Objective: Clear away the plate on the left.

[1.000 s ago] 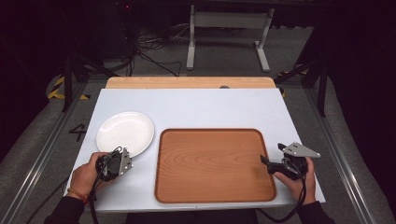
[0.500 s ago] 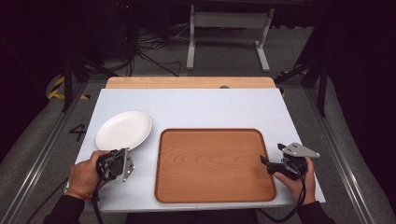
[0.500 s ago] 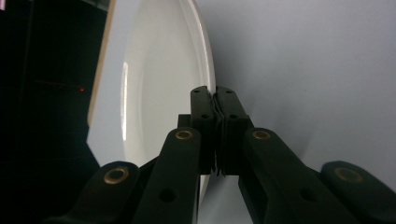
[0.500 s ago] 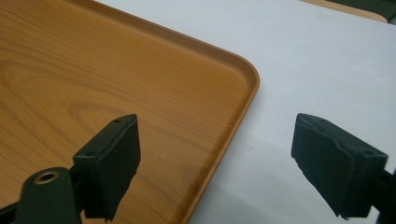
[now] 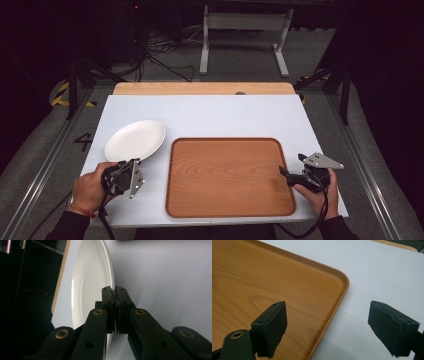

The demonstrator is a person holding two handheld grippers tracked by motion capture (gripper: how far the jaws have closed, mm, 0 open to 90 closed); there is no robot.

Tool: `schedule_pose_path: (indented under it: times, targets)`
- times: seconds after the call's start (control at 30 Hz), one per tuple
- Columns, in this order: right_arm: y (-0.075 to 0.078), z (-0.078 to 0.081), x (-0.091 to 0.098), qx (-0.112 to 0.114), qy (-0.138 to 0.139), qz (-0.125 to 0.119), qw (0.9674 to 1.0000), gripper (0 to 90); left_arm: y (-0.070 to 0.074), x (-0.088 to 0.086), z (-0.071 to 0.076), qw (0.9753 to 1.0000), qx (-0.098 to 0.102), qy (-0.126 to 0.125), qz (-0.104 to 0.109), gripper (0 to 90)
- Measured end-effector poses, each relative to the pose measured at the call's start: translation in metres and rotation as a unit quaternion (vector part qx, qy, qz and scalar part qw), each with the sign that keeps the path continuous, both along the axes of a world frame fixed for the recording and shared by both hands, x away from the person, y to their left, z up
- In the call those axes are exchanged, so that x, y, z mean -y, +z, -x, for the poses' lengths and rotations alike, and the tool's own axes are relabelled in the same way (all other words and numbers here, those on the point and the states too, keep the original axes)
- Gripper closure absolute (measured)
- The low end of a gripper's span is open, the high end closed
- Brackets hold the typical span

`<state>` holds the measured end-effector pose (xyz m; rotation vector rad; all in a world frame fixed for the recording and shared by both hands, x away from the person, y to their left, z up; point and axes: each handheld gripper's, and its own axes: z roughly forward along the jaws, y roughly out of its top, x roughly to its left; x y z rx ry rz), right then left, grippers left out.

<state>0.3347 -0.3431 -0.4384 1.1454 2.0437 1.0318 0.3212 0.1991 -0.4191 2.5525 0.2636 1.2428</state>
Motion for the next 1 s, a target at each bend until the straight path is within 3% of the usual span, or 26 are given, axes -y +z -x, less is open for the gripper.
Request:
schedule_pose_path:
  times: [0.27, 0.57, 0.83, 1.0]
  targets:
    - [0.001, 0.001, 0.001, 0.002, -0.003, -0.002, 1.0, 16.3, 0.017, 0.012, 0.008, 0.9993, 0.025, -0.022, 0.015, 87.3]
    - [0.001, 0.001, 0.002, 0.004, -0.006, -0.004, 1.0, 16.3, 0.028, 0.036, 0.013, 0.9974, 0.039, -0.059, 0.016, 87.3]
    - [0.001, 0.001, 0.002, 0.005, -0.007, -0.004, 1.0, 16.3, 0.031, 0.063, 0.016, 0.9937, 0.041, -0.104, 0.014, 87.2]
    - [0.002, 0.001, 0.003, 0.01, -0.008, -0.005, 0.9999, 16.3, 0.029, 0.084, 0.016, 0.9901, 0.035, -0.136, 0.005, 87.2]
